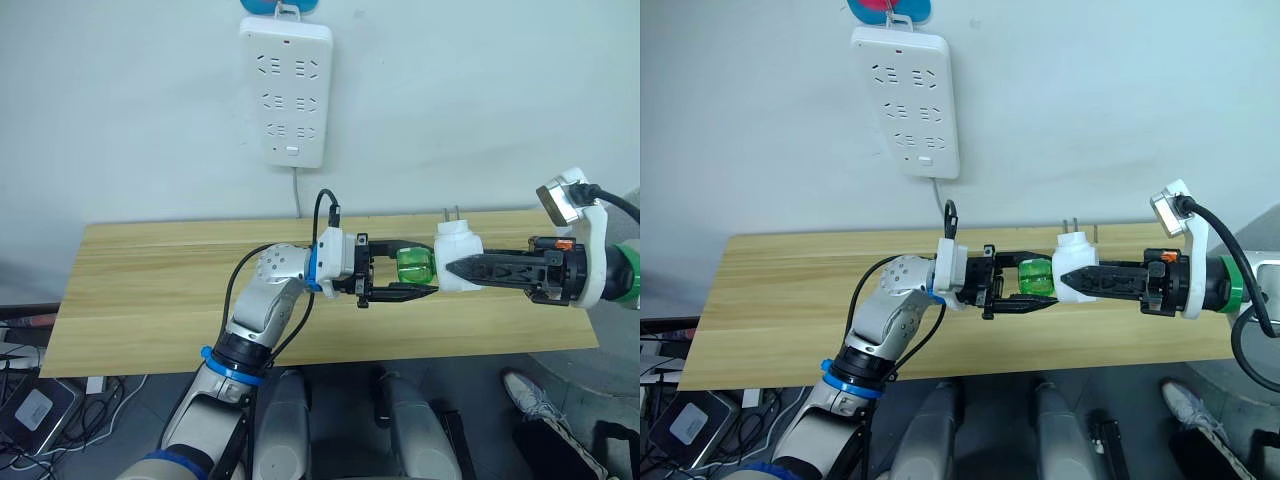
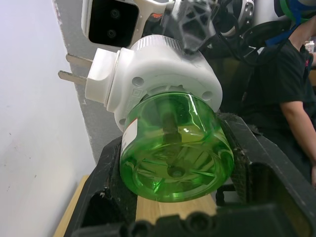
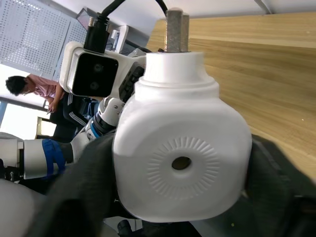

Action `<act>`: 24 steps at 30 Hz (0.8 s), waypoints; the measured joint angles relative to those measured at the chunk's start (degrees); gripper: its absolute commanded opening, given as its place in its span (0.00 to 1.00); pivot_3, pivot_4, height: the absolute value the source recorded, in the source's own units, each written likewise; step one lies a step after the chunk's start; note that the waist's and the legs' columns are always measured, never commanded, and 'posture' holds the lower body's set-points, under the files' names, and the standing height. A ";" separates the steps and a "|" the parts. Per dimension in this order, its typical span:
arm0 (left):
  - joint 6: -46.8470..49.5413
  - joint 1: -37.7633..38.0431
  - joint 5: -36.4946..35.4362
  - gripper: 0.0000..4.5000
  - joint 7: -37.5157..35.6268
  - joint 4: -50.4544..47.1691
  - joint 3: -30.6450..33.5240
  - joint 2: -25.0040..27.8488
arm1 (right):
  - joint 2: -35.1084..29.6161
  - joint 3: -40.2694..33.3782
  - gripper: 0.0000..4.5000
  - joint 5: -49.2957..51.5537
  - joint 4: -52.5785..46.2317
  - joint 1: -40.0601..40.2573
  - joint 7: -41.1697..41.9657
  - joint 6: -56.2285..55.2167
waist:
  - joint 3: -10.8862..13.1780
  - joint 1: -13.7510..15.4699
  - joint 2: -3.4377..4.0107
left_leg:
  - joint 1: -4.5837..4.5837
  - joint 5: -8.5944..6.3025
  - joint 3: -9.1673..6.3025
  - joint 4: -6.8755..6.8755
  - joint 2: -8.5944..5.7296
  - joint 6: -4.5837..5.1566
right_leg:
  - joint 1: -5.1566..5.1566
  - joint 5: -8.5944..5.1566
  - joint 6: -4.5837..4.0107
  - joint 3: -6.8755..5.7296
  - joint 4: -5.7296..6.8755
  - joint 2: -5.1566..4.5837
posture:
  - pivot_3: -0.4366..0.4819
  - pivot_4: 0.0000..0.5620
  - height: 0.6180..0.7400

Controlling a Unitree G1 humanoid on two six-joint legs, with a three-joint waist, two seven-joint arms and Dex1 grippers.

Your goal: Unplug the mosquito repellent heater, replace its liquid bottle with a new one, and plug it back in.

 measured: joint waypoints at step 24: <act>-8.49 -0.69 22.13 1.00 13.99 -4.43 -5.48 7.43 | 2.46 -0.41 0.66 -0.16 -5.62 4.04 -19.69 -9.24 | -0.01 -0.03 0.01 | -0.01 0.00 0.00 -0.01 -0.02 0.00 | 0.00 0.01 0.00 0.04 -0.01 -0.02 | 0.65 0.55 1.00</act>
